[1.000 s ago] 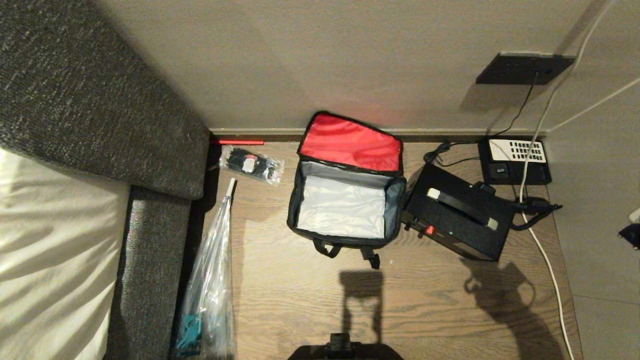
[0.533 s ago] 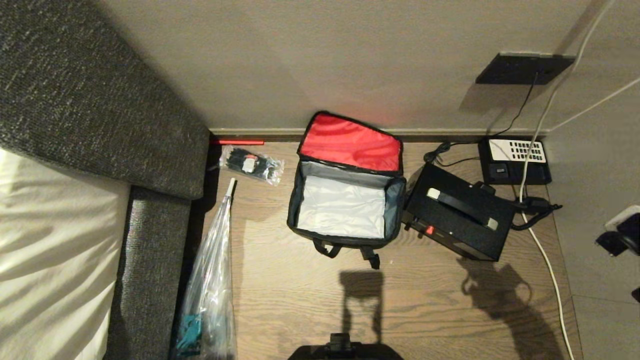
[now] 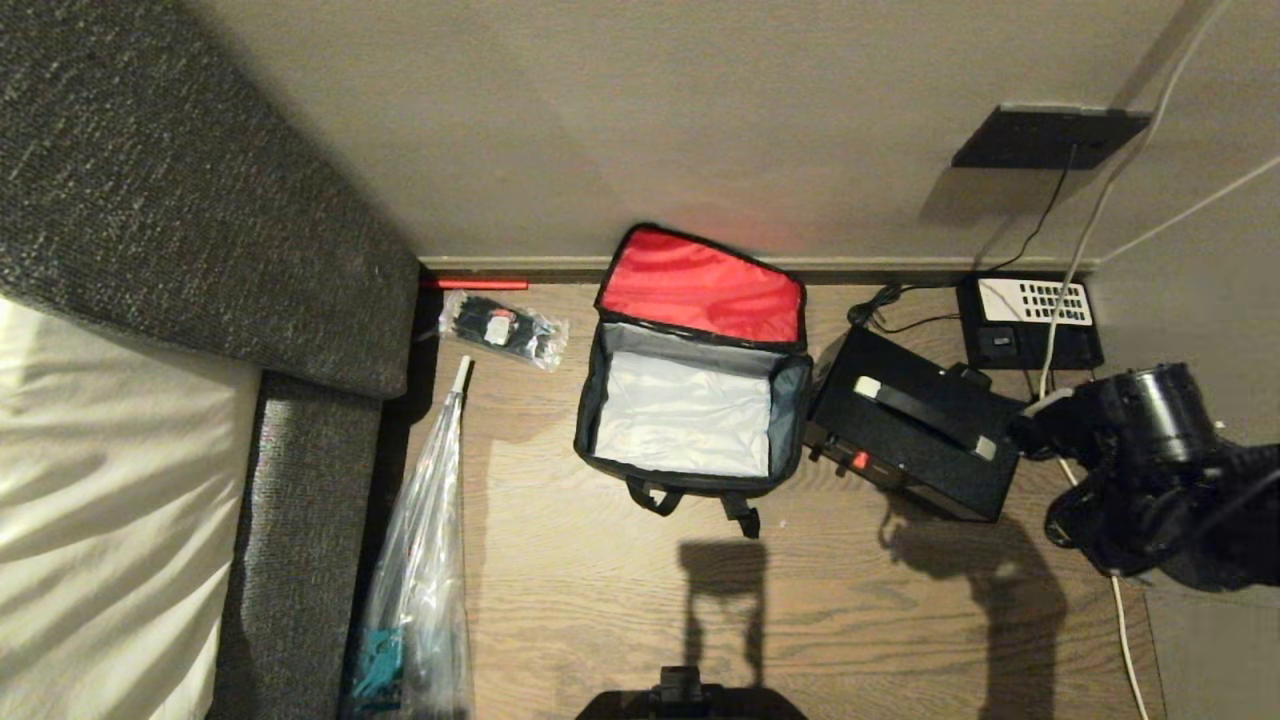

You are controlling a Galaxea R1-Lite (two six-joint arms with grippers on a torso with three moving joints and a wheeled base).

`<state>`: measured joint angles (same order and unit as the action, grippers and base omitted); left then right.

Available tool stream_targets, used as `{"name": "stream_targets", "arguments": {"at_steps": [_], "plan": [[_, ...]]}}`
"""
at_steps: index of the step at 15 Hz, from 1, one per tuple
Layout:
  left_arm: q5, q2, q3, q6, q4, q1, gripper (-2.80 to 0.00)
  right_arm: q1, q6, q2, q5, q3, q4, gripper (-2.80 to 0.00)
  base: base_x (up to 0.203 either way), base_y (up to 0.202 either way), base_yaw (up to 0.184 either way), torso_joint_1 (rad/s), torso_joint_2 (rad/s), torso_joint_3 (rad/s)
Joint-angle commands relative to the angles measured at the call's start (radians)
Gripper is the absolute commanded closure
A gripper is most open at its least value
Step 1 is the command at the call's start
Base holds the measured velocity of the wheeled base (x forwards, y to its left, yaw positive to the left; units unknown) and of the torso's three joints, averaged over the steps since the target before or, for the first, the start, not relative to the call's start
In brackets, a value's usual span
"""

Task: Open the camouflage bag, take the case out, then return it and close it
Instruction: Grip the handle again

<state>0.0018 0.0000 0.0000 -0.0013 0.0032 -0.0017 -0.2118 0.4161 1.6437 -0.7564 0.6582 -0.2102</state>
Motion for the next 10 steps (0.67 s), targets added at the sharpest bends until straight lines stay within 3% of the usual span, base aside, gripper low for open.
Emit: {"name": "stream_targets", "arguments": {"at_steps": [1, 5, 8, 10], "plan": [[0.000, 0.000, 0.000, 0.000, 0.000, 0.000, 0.00, -0.015, -0.001, 0.215, 0.015, 0.101, -0.017, -2.80, 0.000, 0.000, 0.000, 0.000, 0.00, 0.000], [0.000, 0.000, 0.000, 0.000, 0.000, 0.000, 0.00, -0.077, 0.025, 0.354, 0.004, 0.319, -0.016, -2.80, 0.000, 0.000, 0.000, 0.000, 0.00, 0.000], [0.001, 0.000, 0.000, 0.000, 0.000, 0.000, 0.00, -0.127, 0.116, 0.390, -0.104, 0.384, -0.033, -2.80, 0.000, 0.000, 0.000, 0.000, 0.00, 0.000], [0.000, 0.000, 0.000, 0.000, 0.000, 0.000, 0.00, -0.142, 0.195, 0.398, -0.124, 0.403, -0.069, -2.80, 0.000, 0.000, 0.000, 0.000, 0.00, 0.000]]}}
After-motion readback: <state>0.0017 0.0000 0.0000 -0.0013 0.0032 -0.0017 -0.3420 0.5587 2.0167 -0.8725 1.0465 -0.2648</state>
